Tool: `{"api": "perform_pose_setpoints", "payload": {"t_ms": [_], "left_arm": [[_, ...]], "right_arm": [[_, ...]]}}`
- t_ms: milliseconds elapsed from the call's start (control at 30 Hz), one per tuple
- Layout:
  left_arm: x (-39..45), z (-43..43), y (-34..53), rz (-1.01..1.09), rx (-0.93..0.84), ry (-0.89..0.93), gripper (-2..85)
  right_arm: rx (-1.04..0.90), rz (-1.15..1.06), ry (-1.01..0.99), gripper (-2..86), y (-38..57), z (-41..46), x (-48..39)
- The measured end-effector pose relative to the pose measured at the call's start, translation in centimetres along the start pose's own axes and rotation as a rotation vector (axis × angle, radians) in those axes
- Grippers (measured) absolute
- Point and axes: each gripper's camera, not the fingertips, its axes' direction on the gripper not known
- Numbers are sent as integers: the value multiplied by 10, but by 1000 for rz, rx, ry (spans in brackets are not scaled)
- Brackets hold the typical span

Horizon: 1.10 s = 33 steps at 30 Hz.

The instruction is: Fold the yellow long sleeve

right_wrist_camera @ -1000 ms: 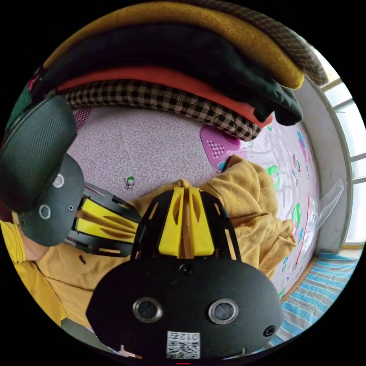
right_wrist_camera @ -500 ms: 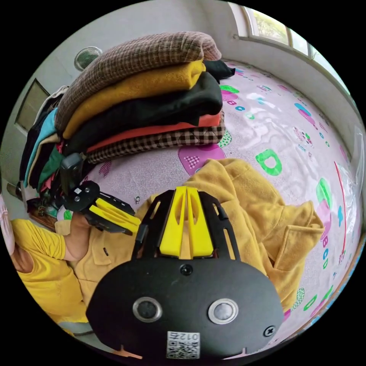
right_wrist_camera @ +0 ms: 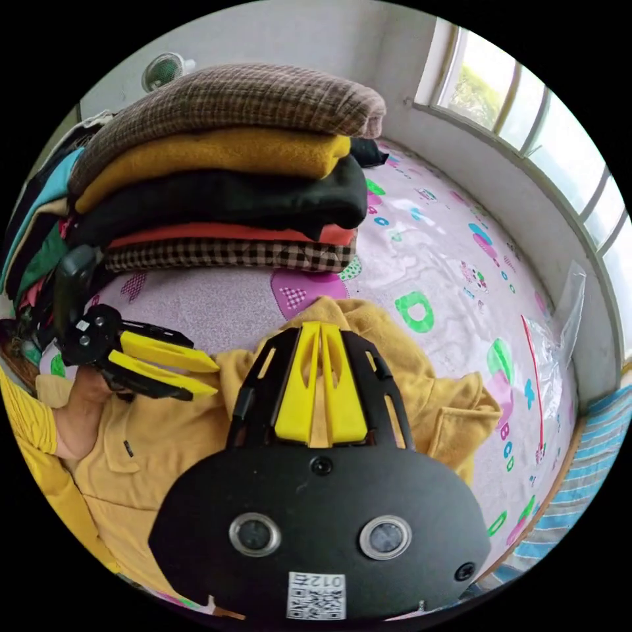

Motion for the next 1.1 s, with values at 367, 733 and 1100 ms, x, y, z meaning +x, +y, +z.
{"api": "perform_pose_setpoints", "payload": {"t_ms": [367, 733, 1100], "left_arm": [[128, 15, 84, 378, 246, -554, 71], [188, 99, 116, 637, -52, -710, 18], [154, 88, 110, 424, -215, -452, -1]], "right_arm": [[-49, 68, -262, 71, -2, 44, 67], [-206, -128, -278, 23, 8, 70, 60], [-246, 126, -233, 9, 52, 106, 66]]}}
